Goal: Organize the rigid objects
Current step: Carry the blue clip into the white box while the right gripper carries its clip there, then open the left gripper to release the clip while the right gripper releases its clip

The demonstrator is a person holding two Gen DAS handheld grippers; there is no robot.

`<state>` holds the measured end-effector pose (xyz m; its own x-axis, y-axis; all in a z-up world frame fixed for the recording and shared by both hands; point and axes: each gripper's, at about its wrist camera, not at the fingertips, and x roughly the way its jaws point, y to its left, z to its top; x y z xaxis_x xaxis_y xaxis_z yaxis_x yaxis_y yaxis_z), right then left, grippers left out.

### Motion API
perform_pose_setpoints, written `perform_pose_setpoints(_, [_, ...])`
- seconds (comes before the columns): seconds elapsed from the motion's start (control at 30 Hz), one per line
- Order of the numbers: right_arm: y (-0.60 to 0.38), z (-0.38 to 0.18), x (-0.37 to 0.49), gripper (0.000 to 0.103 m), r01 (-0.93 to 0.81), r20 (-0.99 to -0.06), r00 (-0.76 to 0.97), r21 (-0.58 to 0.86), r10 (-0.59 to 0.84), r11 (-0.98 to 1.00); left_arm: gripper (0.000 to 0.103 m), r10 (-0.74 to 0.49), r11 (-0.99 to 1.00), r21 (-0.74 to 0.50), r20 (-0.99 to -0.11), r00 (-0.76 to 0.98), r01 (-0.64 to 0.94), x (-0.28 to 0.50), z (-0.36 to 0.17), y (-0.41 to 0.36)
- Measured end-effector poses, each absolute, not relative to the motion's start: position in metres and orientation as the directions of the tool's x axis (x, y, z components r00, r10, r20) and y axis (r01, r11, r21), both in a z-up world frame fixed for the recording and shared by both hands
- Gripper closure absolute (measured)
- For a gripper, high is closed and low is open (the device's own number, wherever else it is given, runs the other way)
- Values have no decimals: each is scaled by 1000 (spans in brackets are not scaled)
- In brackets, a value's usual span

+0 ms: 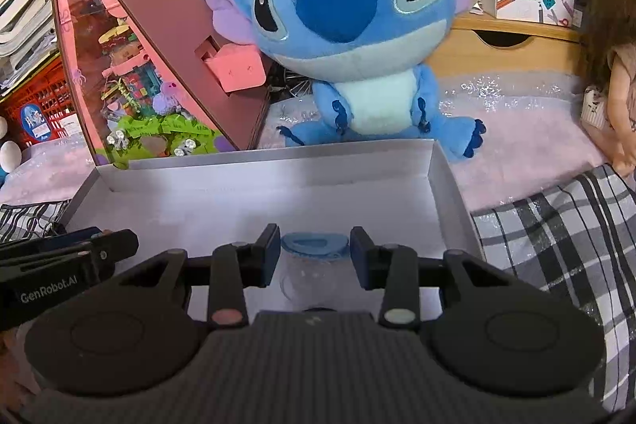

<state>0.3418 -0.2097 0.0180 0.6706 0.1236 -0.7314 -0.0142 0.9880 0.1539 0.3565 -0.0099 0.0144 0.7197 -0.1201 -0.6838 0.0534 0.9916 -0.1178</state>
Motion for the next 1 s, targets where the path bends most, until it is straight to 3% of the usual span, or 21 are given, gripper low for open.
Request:
perform_pose_setpoints(0.63, [-210,17,342,54,-12,-735,667,160,127,987,66,-108,994,-97,-686,719,56,358,12,-12])
perform_pose_setpoints(0.73, [-210,16,342,46,-8,-734,667,161,125,987,56,-108,993,-102,-690,716,52,358,12,-12])
perform_pose_setpoints(0.9, [-211,19,340,28,2,-731,673,154,113,988,49,-130,990,-130,-684,718,55,357,14,-8])
perform_pose_setpoints(1.0, [-214,23,336,22,7,-721,684,159,111,987,46,-131,989,-136,-687,715,51,356,15,-8])
